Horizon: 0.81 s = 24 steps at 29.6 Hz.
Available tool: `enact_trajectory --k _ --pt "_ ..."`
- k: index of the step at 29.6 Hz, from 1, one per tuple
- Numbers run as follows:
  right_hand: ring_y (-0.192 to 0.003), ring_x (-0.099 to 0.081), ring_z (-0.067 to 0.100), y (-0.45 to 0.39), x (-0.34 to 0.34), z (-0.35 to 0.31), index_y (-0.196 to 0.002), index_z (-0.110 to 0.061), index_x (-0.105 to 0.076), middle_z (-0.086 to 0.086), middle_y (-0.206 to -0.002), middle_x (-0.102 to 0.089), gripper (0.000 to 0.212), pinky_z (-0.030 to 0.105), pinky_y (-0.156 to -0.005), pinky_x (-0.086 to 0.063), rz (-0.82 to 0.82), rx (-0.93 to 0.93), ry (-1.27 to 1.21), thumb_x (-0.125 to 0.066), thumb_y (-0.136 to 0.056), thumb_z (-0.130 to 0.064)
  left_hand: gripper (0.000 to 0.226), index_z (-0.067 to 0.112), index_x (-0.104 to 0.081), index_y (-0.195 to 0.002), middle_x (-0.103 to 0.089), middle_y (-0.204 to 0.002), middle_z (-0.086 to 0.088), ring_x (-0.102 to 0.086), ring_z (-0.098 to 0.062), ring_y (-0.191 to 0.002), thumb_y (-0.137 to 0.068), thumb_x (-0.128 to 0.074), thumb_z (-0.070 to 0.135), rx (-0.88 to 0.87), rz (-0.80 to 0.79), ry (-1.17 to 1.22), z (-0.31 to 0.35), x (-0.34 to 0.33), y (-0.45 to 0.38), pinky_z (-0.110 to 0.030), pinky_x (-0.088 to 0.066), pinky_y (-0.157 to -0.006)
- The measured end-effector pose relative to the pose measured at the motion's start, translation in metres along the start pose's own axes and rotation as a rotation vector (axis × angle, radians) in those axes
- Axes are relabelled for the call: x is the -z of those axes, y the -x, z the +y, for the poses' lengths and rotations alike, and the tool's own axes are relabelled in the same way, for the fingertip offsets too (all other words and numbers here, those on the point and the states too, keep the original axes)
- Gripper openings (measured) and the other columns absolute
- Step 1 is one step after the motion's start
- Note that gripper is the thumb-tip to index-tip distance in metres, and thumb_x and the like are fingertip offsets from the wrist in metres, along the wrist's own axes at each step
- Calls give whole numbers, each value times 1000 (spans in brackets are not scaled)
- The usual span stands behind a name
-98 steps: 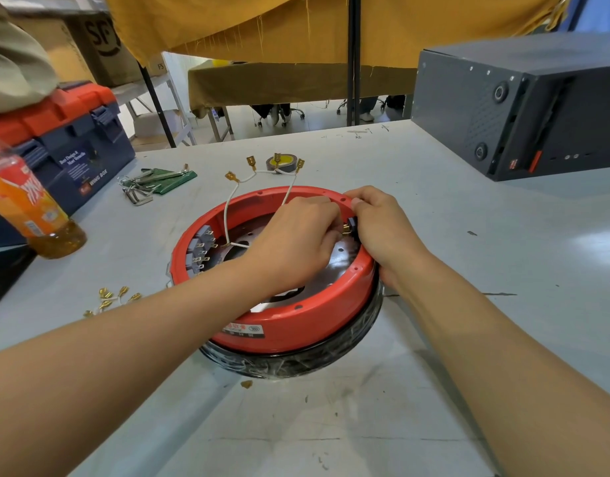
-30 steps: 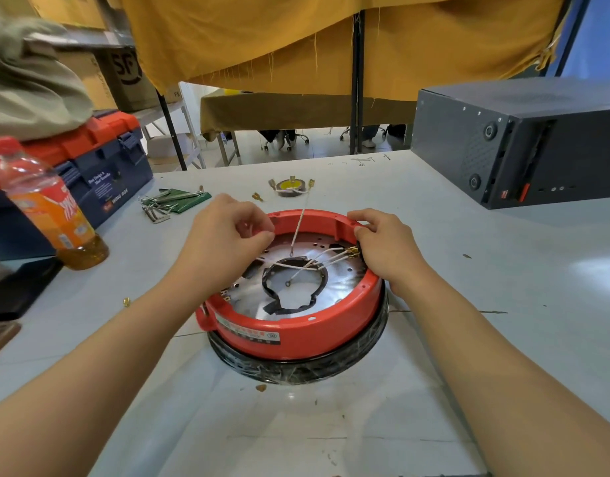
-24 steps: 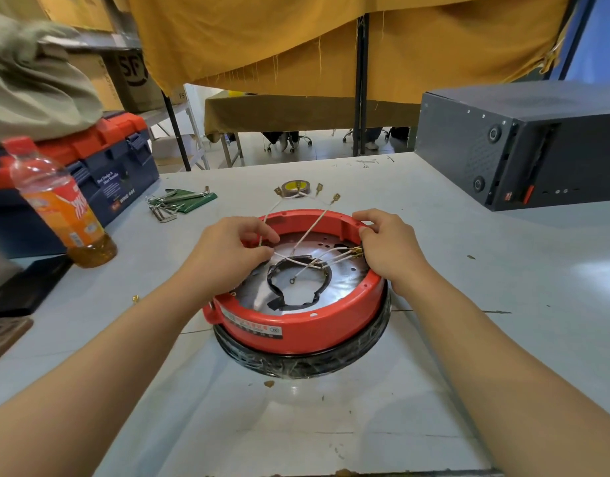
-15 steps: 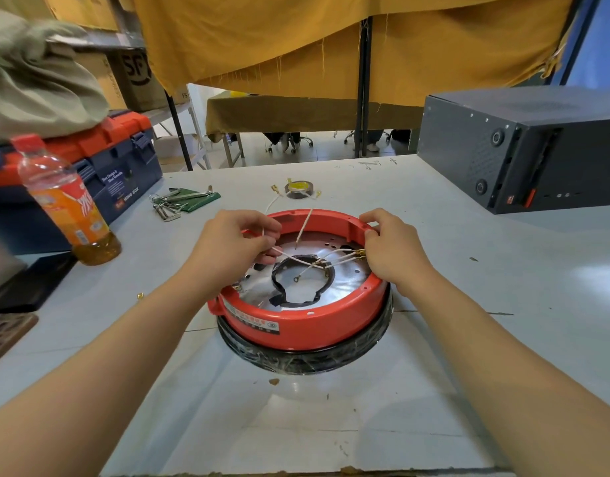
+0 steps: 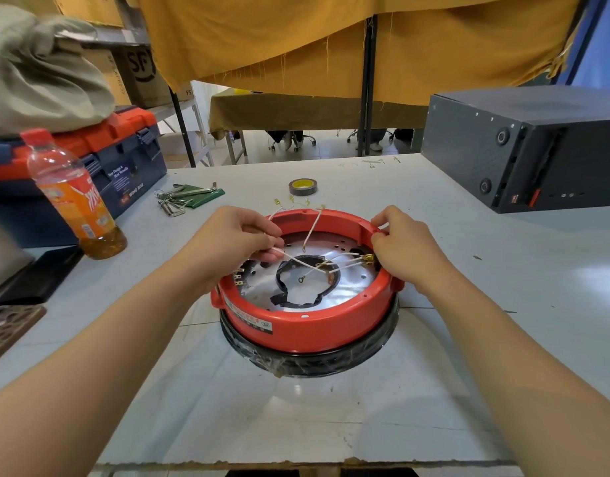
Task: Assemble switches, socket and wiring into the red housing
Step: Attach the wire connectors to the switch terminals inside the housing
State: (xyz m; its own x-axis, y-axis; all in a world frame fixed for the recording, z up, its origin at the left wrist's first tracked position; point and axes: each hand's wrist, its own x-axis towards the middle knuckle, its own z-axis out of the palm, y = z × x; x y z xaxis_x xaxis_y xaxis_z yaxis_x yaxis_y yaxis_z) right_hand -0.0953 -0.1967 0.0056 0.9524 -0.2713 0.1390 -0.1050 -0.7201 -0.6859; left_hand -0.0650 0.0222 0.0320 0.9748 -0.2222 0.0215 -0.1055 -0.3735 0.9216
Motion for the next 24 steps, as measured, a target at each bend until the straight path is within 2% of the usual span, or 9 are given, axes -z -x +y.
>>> enact_trajectory --k 3,5,8,11,13,16,19,22,24 --pt "-87 -55 29 2 2 1 -109 -15 -49 10 -103 -59 20 37 -74 -48 -7 8 109 -45 -89 -18 10 0 -59 -87 -72 -80 -14 -68 -13 -57 -87 -55 -9 -19 26 19 -5 -3 -1 -17 -54 -54" --pt "-84 -53 28 4 4 2 -108 -15 -47 9 -100 -59 20 34 -69 -44 9 21 196 -46 -89 -22 10 3 -55 -88 -72 -79 -14 -69 -16 -59 -86 -59 -6 -49 58 19 -8 -4 -4 -19 -54 -55" --pt "-82 -53 28 6 9 3 -125 -23 -41 6 -94 -56 35 32 -64 -39 15 67 334 -44 -90 -26 14 6 -57 -88 -71 -77 -17 -71 -23 -64 -82 -66 -3 -111 85 4 -11 -6 -7 -24 -55 -59" --pt "-90 -53 29 5 18 3 -131 -33 -44 7 -110 -59 42 32 -68 -37 -29 77 393 -43 -89 -27 12 6 -62 -86 -70 -75 -18 -70 -20 -61 -82 -65 -5 -151 73 -13 -11 -12 -11 -21 -55 -58" --pt "-87 -51 27 3 22 3 -123 -30 -51 6 -107 -58 36 32 -67 -37 -45 71 421 -46 -88 -26 11 4 -65 -85 -70 -74 -19 -69 -17 -58 -81 -64 -7 -164 75 -29 -11 -14 -15 -19 -54 -57" --pt "-86 -54 26 -4 21 2 -113 -19 -51 5 -100 -57 27 33 -66 -41 -65 77 467 -50 -88 -27 9 3 -67 -85 -70 -70 -15 -68 -15 -57 -82 -64 -5 -176 72 -80 -11 -16 -19 -18 -53 -56" --pt "-93 -54 26 -20 18 -2 -110 -13 -49 10 -110 -59 30 34 -72 -44 -81 135 438 -55 -88 -32 11 8 -68 -82 -70 -67 -12 -68 -16 -59 -82 -65 -2 -187 45 -135 -10 -17 -23 -21 -55 -59" --pt "-114 -51 26 -38 18 -7 -132 -17 -45 8 -132 -53 48 31 -87 -40 -209 168 298 -60 -89 -32 12 11 -68 -80 -71 -66 -10 -67 -13 -58 -82 -65 -1 -192 10 -167 -9 -18 -26 -19 -52 -57" --pt "-120 -48 24 -45 16 -10 -134 -21 -47 7 -136 -51 47 29 -90 -37 -292 182 217 -60 -90 -32 12 11 -67 -81 -71 -66 -10 -68 -13 -59 -83 -64 0 -195 -4 -182 -9 -18 -26 -19 -52 -57"
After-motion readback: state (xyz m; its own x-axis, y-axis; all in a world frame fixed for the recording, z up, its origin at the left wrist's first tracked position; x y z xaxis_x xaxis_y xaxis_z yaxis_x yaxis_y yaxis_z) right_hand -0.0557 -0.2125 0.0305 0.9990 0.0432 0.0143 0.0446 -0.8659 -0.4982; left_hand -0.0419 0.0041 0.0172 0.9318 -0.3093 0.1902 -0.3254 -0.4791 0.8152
